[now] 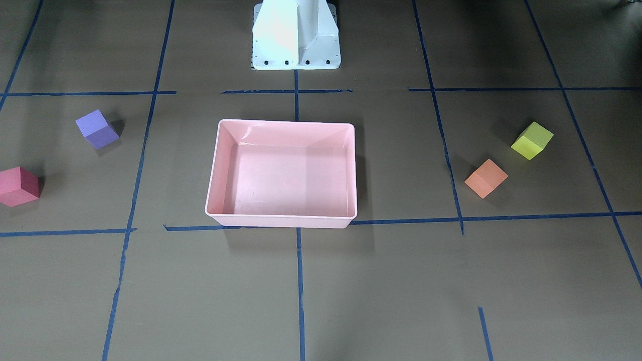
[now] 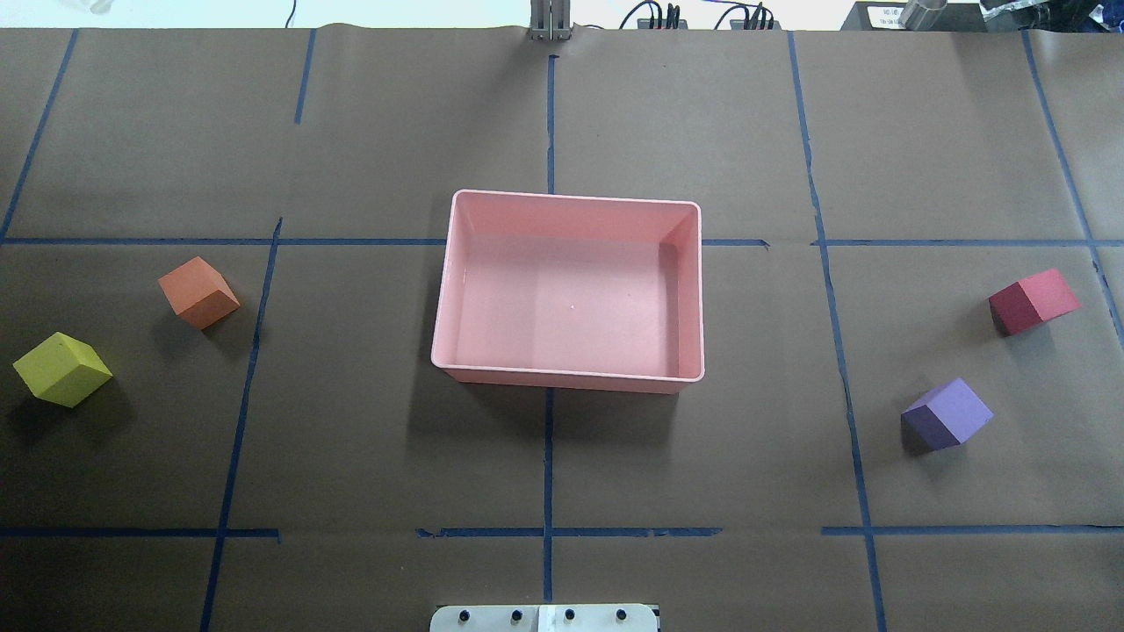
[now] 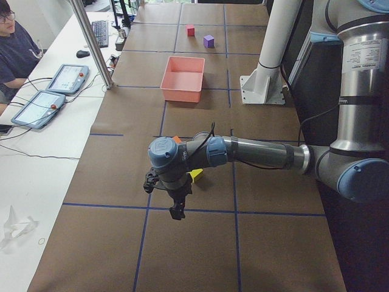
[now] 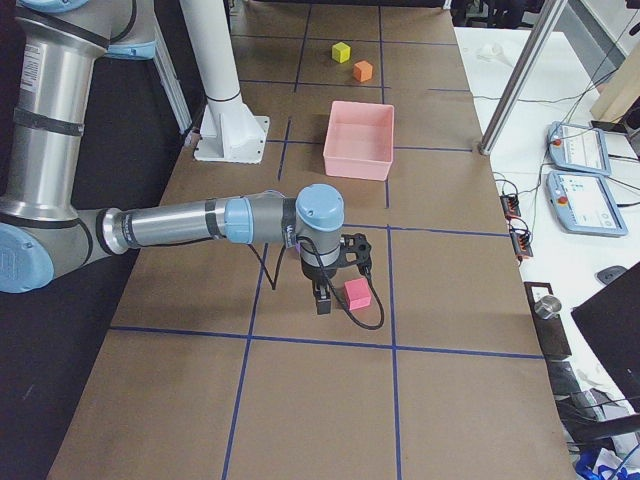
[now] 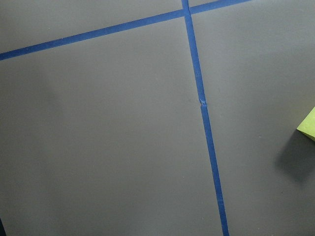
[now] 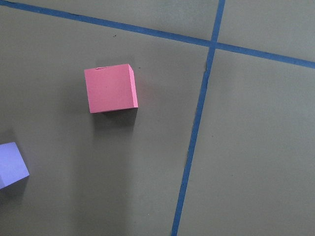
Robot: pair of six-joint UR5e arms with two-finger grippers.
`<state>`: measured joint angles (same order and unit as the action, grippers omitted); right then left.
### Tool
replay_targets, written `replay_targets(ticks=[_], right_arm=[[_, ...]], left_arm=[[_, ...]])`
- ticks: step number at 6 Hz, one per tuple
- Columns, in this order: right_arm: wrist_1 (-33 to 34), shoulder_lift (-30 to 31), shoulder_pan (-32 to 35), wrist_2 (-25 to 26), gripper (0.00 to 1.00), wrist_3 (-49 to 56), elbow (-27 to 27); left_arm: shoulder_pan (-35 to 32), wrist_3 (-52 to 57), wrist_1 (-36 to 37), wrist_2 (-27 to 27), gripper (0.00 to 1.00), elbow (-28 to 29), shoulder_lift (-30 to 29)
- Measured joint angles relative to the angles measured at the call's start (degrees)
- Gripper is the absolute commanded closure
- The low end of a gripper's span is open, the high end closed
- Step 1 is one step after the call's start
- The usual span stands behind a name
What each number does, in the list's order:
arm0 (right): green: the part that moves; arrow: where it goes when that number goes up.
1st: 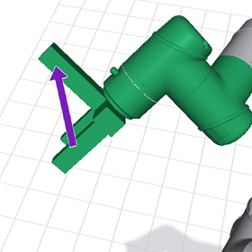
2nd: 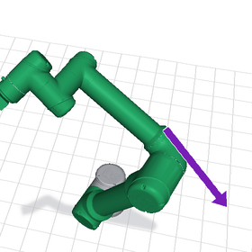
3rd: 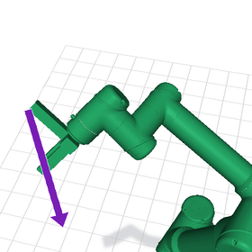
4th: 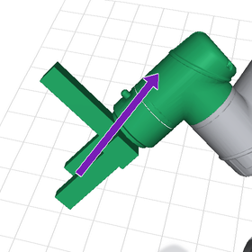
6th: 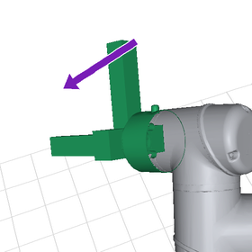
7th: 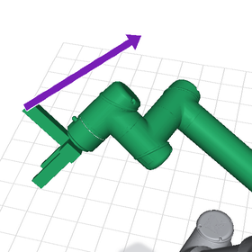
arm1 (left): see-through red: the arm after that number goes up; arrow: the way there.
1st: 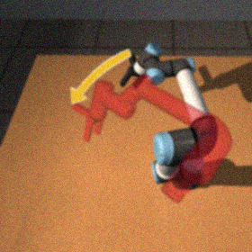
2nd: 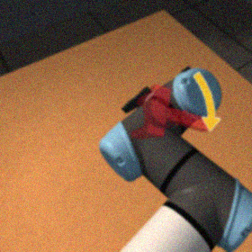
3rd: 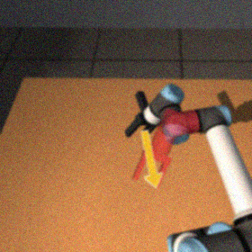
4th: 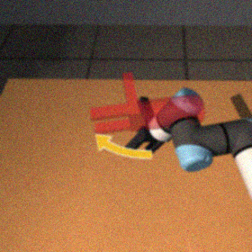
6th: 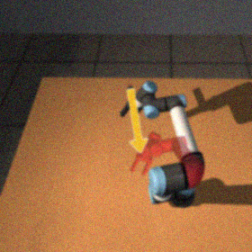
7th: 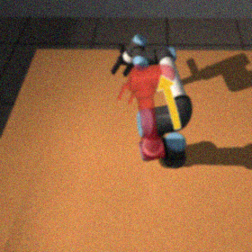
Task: Place blocks into pink bin with both arms
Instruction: 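Move the right gripper toward the red cube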
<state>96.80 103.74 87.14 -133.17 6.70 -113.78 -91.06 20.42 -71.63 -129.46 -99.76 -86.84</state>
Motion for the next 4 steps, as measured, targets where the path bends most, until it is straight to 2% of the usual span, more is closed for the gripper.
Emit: replay_targets(ticks=[2,3,4], right_arm=[[-1.06,-1.64,-1.57,0.17,0.0,0.2,0.27],[-5.93,-2.53,-3.66,0.25,0.0,-1.19,2.64],[-15.15,-3.28,-7.07,0.35,0.0,-6.14,6.45]], left_arm=[[0.06,0.0,0.14,-0.07,0.0,-0.47,0.0],[0.08,0.01,0.16,-0.11,0.0,-0.6,0.0],[0.09,-0.01,0.18,-0.15,0.0,-0.65,0.0]])
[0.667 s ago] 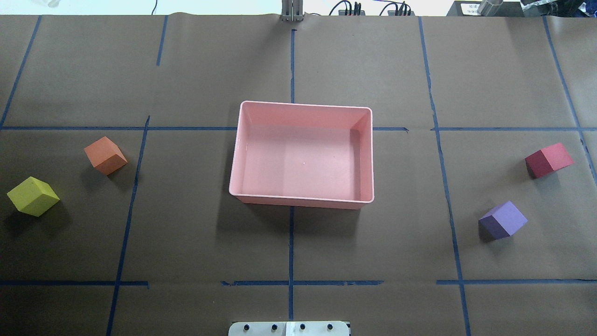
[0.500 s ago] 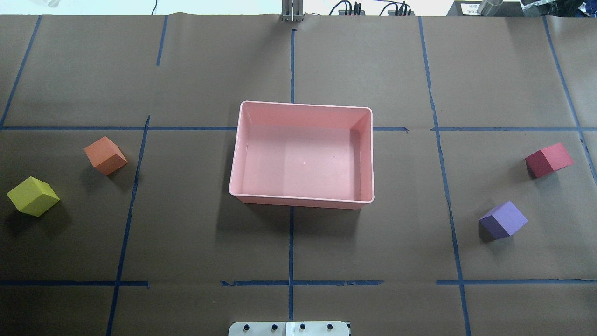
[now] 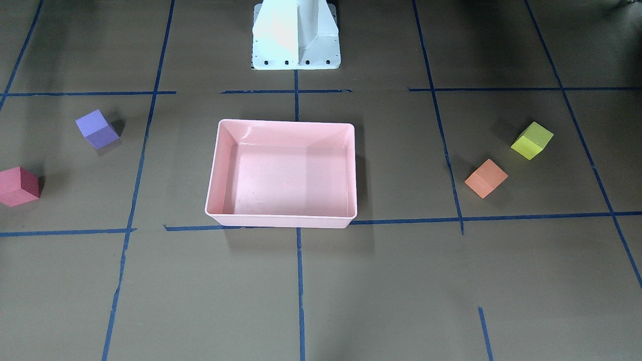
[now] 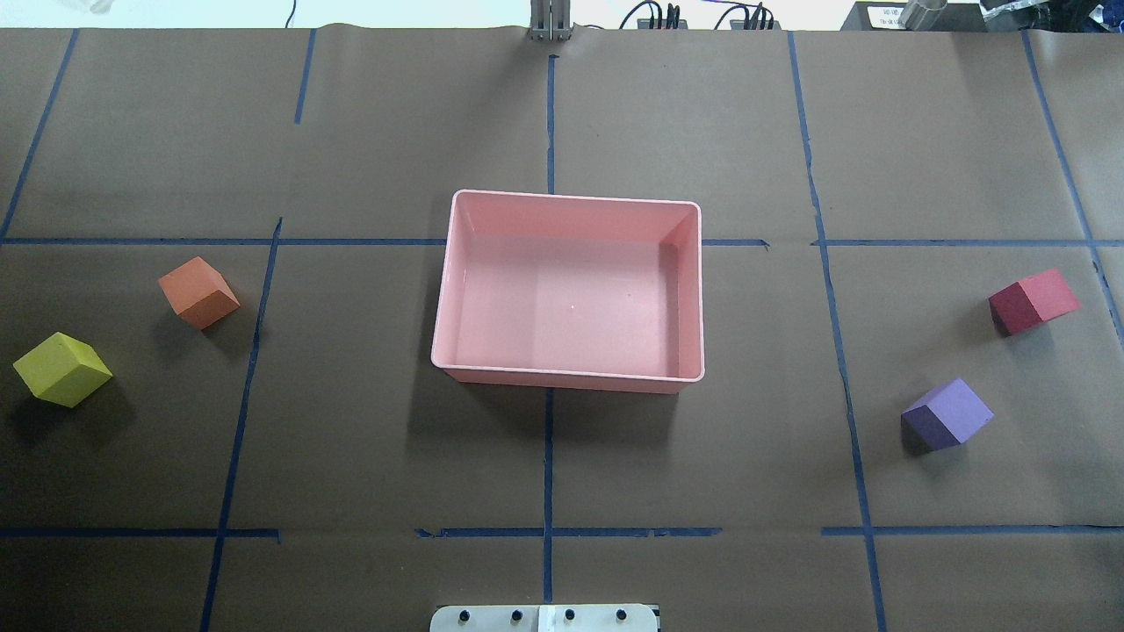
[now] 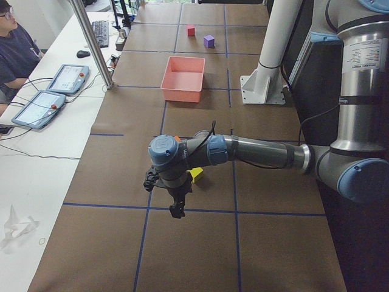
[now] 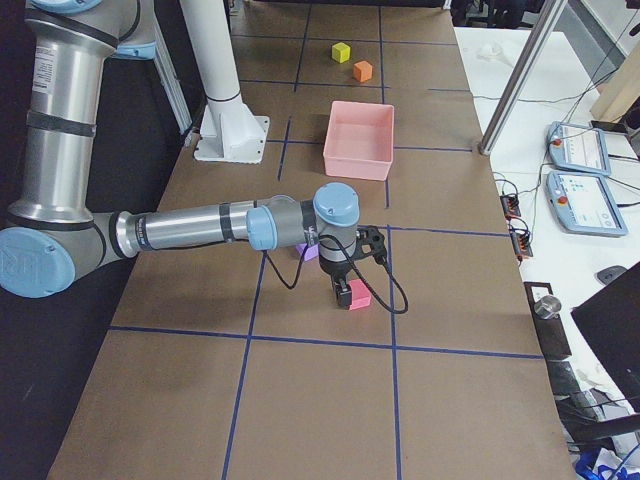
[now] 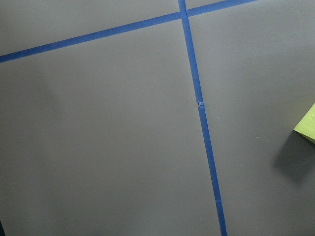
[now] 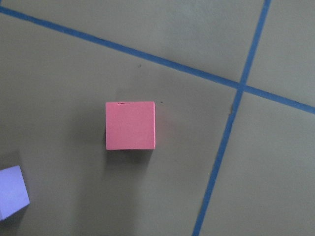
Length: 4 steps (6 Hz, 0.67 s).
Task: Place blocks into pink bin with both arms
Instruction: 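Move the right gripper toward the red cube, then lower the right gripper and grasp the red cube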
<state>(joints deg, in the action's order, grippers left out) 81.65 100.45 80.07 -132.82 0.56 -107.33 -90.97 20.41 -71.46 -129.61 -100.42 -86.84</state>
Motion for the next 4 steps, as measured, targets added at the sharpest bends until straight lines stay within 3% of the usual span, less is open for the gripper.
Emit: replay_targets(ticks=[1,2,4], right_arm=[[-7.96,-1.58,-4.66,0.33,0.0,-8.01,3.13],[-11.51,-3.63,-8.18,0.98,0.0,-13.88,5.89],[-13.07,-7.66,-11.59,2.34,0.0,-16.71,11.78]], left_arm=[[0.0,-0.01,-0.02,-0.02,0.0,-0.03,0.0],[0.0,-0.02,-0.06,-0.02,0.0,-0.04,0.0],[0.0,-0.02,-0.09,-0.03,0.0,-0.1,0.0]])
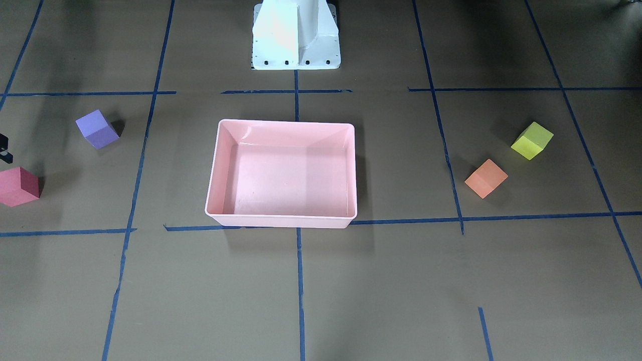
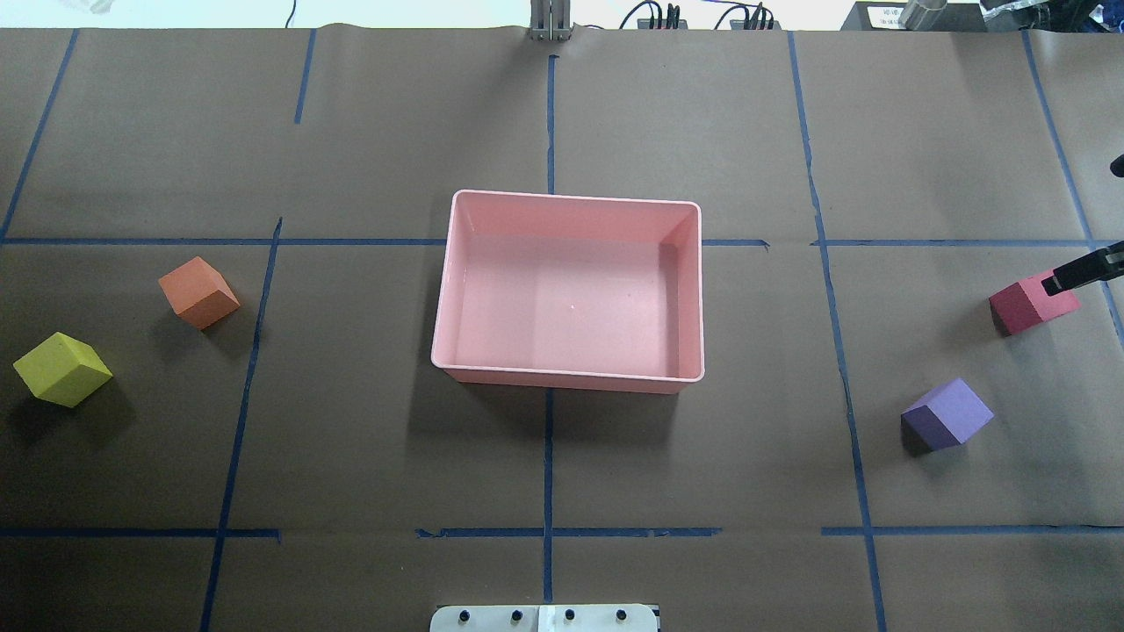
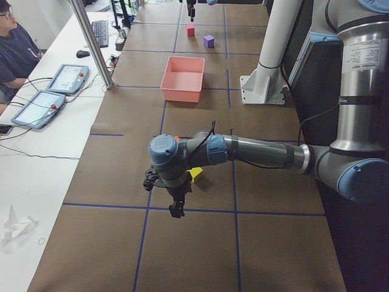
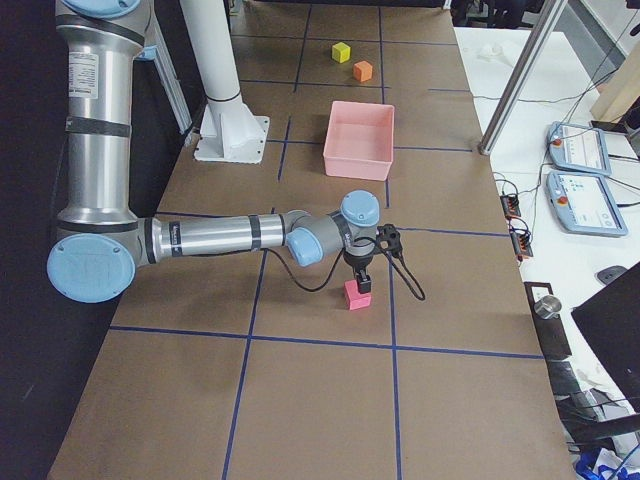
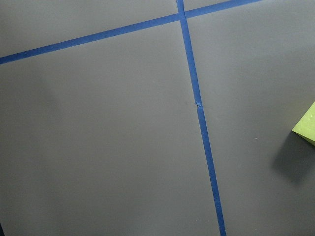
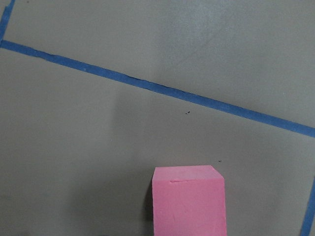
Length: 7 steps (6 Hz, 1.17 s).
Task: Place blocks into pink bin with both arms
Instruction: 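Lower the right gripper and grasp the red cube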
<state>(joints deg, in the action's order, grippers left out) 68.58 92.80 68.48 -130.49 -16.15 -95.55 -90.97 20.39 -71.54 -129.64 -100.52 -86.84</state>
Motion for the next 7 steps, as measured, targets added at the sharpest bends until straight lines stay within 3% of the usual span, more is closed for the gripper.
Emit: replay_targets(ticks=[3,4,5,6,7], right_arm=[[-0.11,-3.27,-4.06,2.98,0.01,0.02,6.16],[-0.14,-3.95,-5.31,3.55,0.26,0.34,8.3],[-0.16,-4.25,-6.02,3.79,0.62,0.72,9.72],[-0.11,-4.64,-6.22,3.73,0.71,0.88,10.01],[0.15,-5.34,-6.18,3.51,0.71,0.64,9.44]], left_arm=[[0.0,0.0,0.0,-0.08,0.0,-0.26,0.0],[0.0,0.0,0.0,-0.09,0.0,-0.37,0.0],[0.0,0.0,0.0,-0.09,0.0,-0.4,0.0],[0.0,0.0,0.0,-0.09,0.0,-0.4,0.0],[0.0,0.0,0.0,-0.06,0.0,-0.41,0.0]])
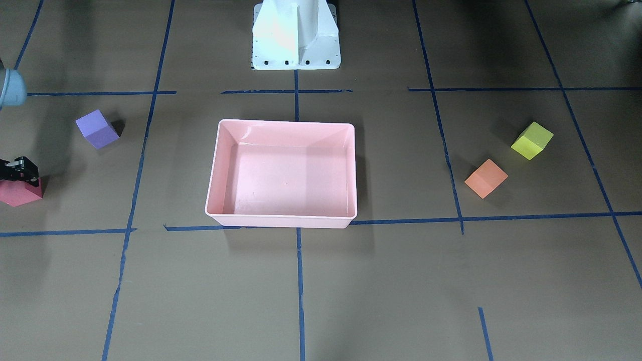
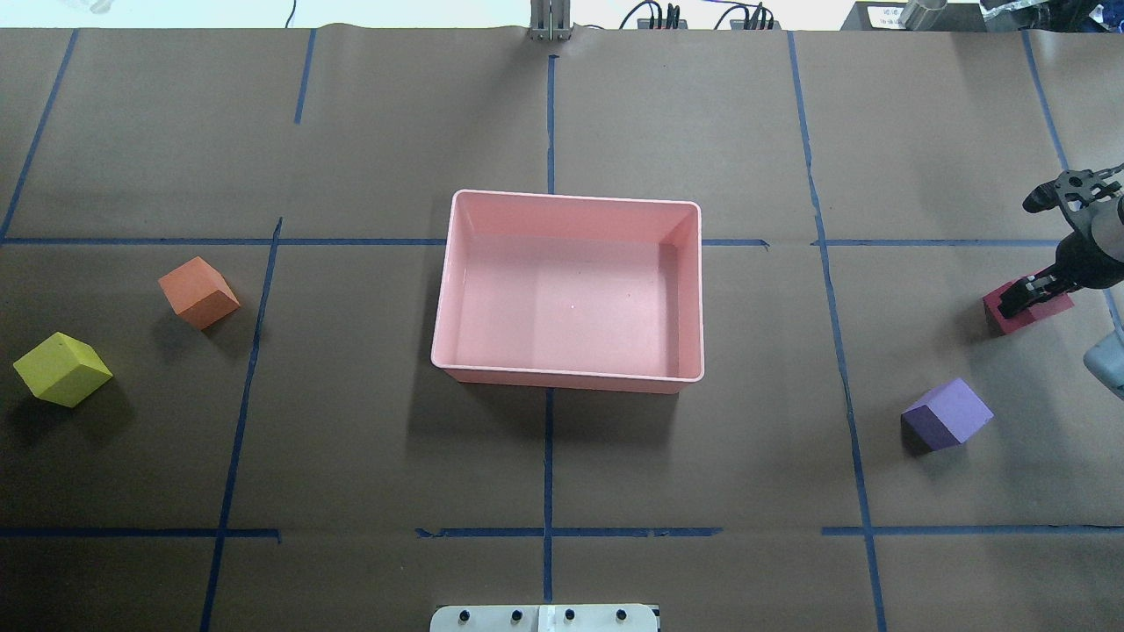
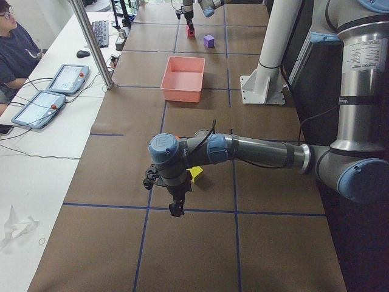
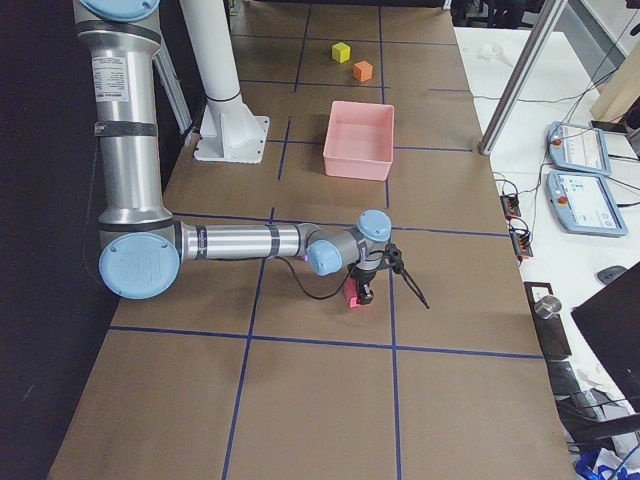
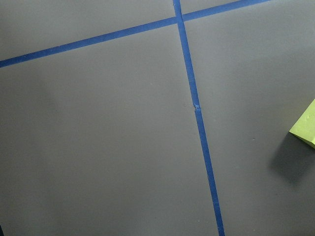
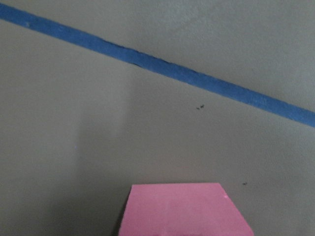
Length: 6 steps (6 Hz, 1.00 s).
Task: Place blocks into pink bin with both arms
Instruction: 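Lower the right gripper and grasp the red cube, then carry the red cube with the right gripper and release it in the pink bin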
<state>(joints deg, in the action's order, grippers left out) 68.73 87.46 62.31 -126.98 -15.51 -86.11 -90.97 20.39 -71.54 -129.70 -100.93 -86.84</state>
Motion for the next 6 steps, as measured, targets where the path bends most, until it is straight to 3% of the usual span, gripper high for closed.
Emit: replay_targets(ticks=[2,4,6], right_arm=[[5.73,-3.21,0.25,-1.29,0.68,-4.5,-6.36],[16.74,-12.92,-2.04,-2.7,0.66,-19.2,-13.98],[23.73,-26.02,-12.4,2.98,0.63,-40.82,-15.56]], left_arm=[[-0.06,0.0,0.0,0.01,0.0,-0.12,0.0],[-0.03,0.0,0.0,0.06,0.0,-0.18,-0.03],[0.0,-0.04,0.0,0.09,0.0,-1.43,-0.02]])
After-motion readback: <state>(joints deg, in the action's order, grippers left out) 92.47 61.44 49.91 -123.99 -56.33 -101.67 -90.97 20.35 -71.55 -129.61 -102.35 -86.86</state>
